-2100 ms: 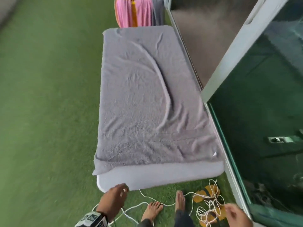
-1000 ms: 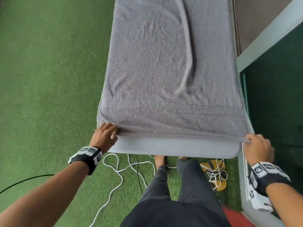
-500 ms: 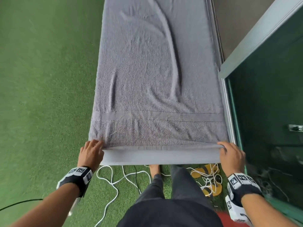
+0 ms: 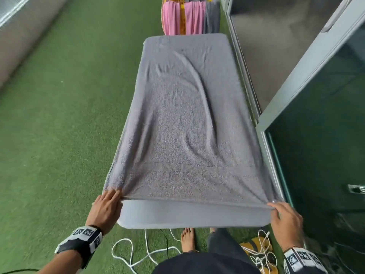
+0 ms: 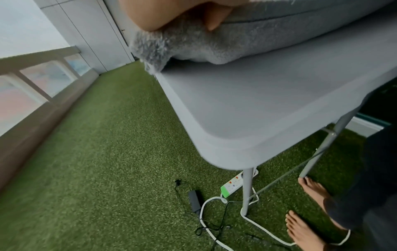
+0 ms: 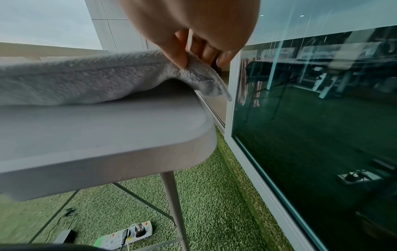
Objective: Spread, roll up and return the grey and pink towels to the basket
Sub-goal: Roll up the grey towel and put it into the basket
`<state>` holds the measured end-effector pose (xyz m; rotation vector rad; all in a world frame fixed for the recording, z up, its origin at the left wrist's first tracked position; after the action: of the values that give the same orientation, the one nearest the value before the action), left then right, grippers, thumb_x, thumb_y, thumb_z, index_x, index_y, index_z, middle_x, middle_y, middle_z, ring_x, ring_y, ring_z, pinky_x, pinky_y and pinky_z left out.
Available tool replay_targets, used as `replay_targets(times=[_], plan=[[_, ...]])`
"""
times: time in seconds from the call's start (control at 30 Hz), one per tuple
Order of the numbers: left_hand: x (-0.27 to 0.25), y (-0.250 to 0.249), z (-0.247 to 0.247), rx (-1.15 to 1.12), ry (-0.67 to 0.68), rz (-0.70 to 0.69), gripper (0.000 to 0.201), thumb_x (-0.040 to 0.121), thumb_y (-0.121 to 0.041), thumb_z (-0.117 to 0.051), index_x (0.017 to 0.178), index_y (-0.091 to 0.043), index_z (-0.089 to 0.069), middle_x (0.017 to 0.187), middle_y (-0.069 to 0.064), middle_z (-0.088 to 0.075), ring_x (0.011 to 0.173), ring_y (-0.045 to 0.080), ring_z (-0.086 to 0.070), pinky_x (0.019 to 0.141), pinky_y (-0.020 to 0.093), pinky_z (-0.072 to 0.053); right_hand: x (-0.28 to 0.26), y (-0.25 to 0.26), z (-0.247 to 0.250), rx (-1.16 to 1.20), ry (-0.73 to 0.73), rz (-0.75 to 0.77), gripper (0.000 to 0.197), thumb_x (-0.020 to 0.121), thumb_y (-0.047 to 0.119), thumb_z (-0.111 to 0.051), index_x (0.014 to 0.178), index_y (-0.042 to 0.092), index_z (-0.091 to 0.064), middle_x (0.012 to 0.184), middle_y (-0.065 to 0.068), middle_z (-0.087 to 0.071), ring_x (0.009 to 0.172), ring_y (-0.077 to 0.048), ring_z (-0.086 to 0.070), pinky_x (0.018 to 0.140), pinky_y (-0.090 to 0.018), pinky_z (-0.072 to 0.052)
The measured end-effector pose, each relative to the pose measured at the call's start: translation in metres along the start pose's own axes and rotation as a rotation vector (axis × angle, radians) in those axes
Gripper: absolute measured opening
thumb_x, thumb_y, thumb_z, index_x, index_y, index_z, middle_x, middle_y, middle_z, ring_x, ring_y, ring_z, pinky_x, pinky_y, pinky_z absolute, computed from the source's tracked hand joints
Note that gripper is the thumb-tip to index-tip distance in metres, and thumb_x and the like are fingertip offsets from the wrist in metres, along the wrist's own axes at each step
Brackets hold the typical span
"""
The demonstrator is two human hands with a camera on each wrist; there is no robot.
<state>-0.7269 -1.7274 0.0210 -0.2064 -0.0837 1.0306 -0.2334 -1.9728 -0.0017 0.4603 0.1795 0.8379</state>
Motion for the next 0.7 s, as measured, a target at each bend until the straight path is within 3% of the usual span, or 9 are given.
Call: replay_targets(times=[0.13,0.37,0.47,0.57,0.63,0.7], plan=[[-0.015,0.000,0.002,0.029,0.027,0.013,0.014,0.079,-0.030,-0.041,0.080,-0.022,-0.052,0.077,-0.001,-0.055,0.071,0.026,-0.056,0.060,0.036,-0.044,-0.002,-0.002,-0.004,-0.086,-0.002,0.041,0.018,0.080,-0.002,-0.066,0.077,0.015,-0.070,0.081,-0.004,-0.069,0.074,-0.026,-0.058,0.076,-0.042,-0.047],[-0.047,-0.001,-0.025,-0.017,0.068,0.061,0.017,0.081,-0.034,-0.041,0.079,-0.023,-0.053,0.079,-0.005,-0.055,0.073,0.021,-0.054,0.061,0.034,-0.042,-0.023,-0.020,-0.019,-0.203,0.126,0.001,0.027,0.087,0.013,-0.062,0.072,0.034,-0.057,0.074,0.009,-0.060,0.073,-0.018,-0.055,0.075,-0.037,-0.042],[-0.050,-0.003,-0.036,-0.086,0.061,0.082,0.015,0.082,-0.030,-0.040,0.079,-0.022,-0.053,0.078,-0.003,-0.056,0.070,0.022,-0.055,0.059,0.031,-0.040,-0.030,-0.027,-0.028,-0.166,0.150,-0.066,0.024,0.081,0.001,-0.070,0.091,0.022,-0.072,0.082,0.000,-0.070,0.076,-0.025,-0.062,0.075,-0.042,-0.050],[-0.039,-0.003,-0.045,-0.174,0.067,0.133,0.014,0.081,-0.017,-0.043,0.085,-0.021,-0.055,0.074,0.001,-0.063,0.063,0.026,-0.060,0.056,0.028,-0.039,-0.029,-0.024,-0.035,-0.063,0.123,-0.085,0.023,0.078,-0.011,-0.068,0.091,0.008,-0.072,0.086,-0.010,-0.072,0.078,-0.031,-0.062,0.074,-0.049,-0.053],[-0.035,-0.001,-0.052,-0.151,0.109,0.193,0.020,0.081,-0.017,-0.041,0.087,-0.021,-0.059,0.077,0.001,-0.067,0.067,0.026,-0.064,0.058,0.030,-0.039,-0.025,-0.021,-0.036,-0.034,0.098,-0.041,0.020,0.080,-0.009,-0.065,0.086,0.009,-0.072,0.088,-0.007,-0.070,0.084,-0.031,-0.061,0.081,-0.051,-0.050],[-0.035,0.002,-0.054,-0.121,0.127,0.234,0.033,0.081,-0.032,-0.032,0.085,-0.021,-0.063,0.081,-0.003,-0.066,0.075,0.025,-0.062,0.065,0.033,-0.031,-0.020,-0.020,-0.032,-0.071,0.067,0.003,0.020,0.089,0.007,-0.056,0.078,0.016,-0.070,0.082,-0.002,-0.066,0.081,-0.027,-0.055,0.084,-0.043,-0.041]])
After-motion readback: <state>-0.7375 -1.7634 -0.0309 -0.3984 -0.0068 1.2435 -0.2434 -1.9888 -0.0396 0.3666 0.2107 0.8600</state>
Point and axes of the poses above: each hand's wrist, its own x-axis towards the middle knuckle, its own z-axis out of the back of the hand, y = z × x, the point moved 2 cm from there along x, towards the middle knuckle
